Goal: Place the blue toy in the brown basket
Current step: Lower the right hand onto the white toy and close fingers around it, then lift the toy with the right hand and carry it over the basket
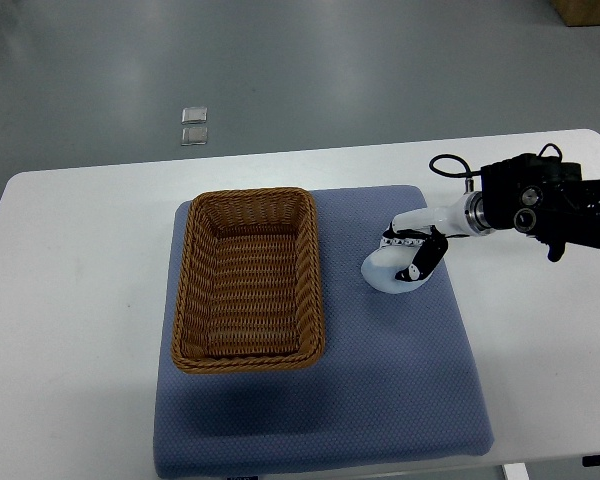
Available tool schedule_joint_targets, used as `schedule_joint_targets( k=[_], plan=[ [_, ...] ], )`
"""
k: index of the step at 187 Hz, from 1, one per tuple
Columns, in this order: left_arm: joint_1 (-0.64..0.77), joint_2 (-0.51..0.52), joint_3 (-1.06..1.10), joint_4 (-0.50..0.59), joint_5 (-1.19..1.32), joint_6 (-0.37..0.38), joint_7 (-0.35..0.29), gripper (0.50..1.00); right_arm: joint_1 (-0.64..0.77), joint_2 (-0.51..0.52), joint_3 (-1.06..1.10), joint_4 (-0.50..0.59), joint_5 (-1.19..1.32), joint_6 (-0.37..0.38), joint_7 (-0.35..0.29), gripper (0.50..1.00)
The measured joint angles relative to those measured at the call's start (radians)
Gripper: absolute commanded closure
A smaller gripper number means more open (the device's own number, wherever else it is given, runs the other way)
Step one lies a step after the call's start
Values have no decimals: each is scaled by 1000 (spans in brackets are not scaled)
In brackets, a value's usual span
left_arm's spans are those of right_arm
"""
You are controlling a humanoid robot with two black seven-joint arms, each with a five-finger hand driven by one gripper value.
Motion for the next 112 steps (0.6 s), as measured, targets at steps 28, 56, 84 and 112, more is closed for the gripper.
schedule_joint_targets(
  k=[28,56,84,112],
  plan=[
    [0,0,0,-1,0,0,0,500,95,-66,21,54,15,43,1,946],
    [0,0,2,-6,0,0,0,500,197,-74,22,76,57,59,1,928],
    [0,0,2,-8,0,0,0,500,282,-1,15,54,112,62,1,922],
    [0,0,2,-8,0,0,0,500,323,140,6,-37,138,61,-1,920]
  ],
)
